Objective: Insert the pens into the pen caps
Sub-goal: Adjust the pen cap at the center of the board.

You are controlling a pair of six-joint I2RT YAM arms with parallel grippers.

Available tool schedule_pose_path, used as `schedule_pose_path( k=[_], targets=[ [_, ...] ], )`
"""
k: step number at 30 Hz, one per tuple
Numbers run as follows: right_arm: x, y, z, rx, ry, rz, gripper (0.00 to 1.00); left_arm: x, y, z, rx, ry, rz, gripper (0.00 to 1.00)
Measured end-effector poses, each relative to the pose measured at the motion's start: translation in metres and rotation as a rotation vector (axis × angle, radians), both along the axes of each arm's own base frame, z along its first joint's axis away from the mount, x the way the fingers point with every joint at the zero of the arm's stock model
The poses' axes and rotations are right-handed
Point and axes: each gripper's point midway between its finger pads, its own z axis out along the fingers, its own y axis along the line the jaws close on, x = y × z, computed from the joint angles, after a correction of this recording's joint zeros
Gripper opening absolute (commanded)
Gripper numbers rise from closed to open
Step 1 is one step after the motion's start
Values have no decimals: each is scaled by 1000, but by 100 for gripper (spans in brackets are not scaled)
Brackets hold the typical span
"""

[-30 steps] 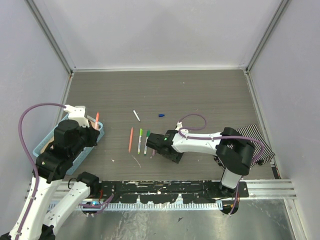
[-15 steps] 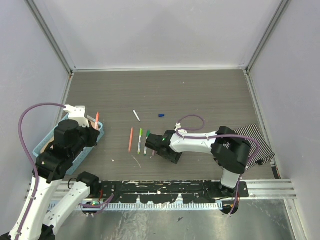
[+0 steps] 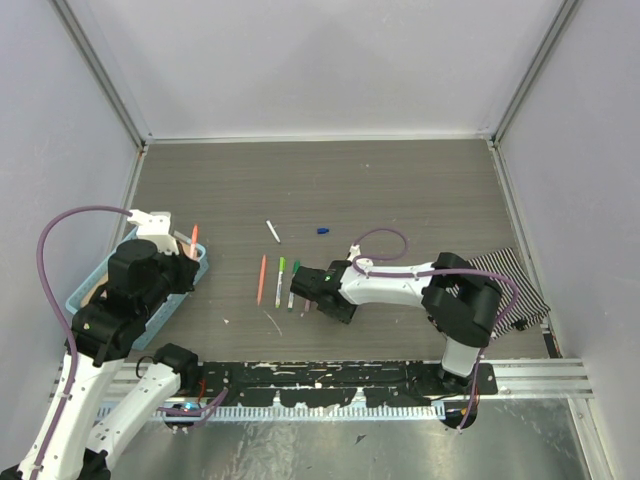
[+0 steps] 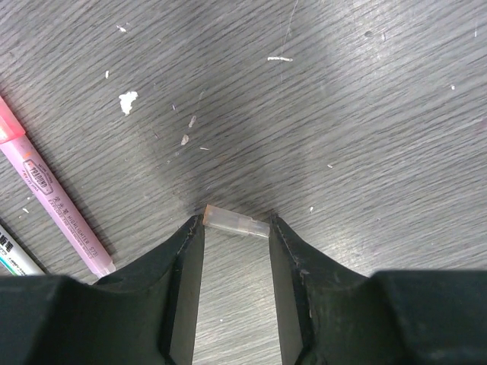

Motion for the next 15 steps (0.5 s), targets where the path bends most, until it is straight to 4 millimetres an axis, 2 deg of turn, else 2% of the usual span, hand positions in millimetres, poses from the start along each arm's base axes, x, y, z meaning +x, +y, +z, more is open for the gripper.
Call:
schedule_pose_path(
  k=[4, 10, 15],
  targets=[
    [1, 0, 0, -3, -4, 23, 19, 0, 0, 0, 0, 0, 0, 0],
    [3, 0, 1, -17, -16, 95, 17, 0, 0, 0, 0, 0, 1, 0],
    [5, -3, 4, -59, -32, 358, 16, 0, 0, 0, 0, 0, 1, 0]
  ],
)
